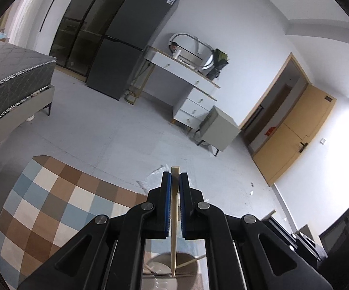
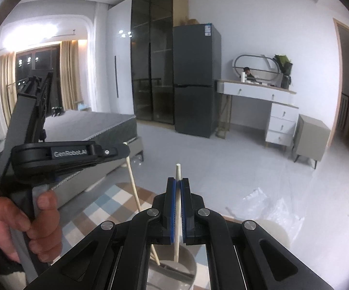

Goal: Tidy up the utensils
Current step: 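Lower the chopstick into the holder and open the right gripper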

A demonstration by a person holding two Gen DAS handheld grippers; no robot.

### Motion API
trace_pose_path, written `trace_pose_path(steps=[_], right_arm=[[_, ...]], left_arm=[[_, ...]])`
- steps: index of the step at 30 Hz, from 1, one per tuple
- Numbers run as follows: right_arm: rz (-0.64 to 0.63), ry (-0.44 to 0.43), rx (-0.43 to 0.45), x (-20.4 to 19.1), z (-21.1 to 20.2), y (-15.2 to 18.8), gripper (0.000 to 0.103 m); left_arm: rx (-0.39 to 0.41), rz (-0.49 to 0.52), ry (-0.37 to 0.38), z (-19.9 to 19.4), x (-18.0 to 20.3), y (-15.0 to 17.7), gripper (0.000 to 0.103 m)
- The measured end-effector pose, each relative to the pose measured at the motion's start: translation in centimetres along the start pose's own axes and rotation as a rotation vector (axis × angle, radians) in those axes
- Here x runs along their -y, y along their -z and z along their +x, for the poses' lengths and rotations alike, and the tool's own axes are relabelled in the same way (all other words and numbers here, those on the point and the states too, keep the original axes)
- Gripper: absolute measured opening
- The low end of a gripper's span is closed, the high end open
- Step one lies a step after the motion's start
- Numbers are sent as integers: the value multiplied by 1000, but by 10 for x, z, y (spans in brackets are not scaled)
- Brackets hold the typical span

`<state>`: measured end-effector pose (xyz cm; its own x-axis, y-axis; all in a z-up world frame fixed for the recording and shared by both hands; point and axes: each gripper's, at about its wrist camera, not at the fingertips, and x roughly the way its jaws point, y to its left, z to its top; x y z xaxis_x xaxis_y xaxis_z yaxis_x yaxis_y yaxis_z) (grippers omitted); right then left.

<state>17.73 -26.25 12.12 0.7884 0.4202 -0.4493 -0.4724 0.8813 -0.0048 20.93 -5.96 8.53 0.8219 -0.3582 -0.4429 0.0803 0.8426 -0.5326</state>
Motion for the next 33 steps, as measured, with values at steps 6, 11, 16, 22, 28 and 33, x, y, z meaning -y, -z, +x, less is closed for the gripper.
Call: trace_pose_path(steps=[6, 11, 16, 22, 28, 33], right_arm=[[-10, 1, -39, 2, 15, 10, 3], [-7, -5, -78, 7, 26, 17, 3], [-31, -25, -113, 4, 32, 21, 3], [-23, -51, -158, 2, 39, 29, 3], [40, -64, -189, 5, 43, 38, 6], [99, -52, -198, 10, 38, 41, 8]], left_arm=[[5, -30, -20, 10, -6, 2, 2], [22, 1, -32, 10, -2, 11, 2], [-10, 5, -39, 15, -5, 16, 2], [-41, 47, -29, 8, -4, 18, 2], [-204, 53, 29, 14, -7, 22, 2], [-340, 26, 40, 18, -11, 22, 4]])
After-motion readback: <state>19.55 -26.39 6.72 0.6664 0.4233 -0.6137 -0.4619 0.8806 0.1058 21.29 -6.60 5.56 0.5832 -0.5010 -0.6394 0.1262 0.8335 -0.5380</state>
